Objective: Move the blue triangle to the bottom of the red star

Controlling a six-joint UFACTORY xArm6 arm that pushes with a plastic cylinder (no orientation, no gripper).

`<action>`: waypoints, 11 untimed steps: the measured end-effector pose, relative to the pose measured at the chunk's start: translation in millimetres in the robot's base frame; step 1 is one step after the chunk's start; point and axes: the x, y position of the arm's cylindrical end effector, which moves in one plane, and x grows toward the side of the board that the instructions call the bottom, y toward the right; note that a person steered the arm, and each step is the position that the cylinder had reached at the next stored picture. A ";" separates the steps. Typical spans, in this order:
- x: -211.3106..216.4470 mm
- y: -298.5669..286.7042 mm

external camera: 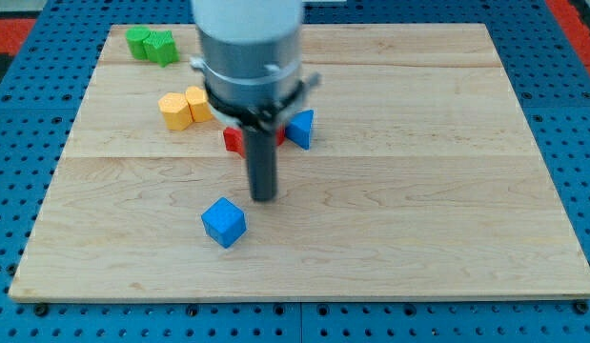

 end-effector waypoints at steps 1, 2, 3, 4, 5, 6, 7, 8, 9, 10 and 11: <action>30.8 -98.8; 64.1 -37.7; 60.5 -6.1; -5.1 -9.7; -41.6 111.3; -104.0 178.5; -138.4 98.2; -75.1 67.3; -31.1 85.7; -21.1 29.0; -50.2 20.3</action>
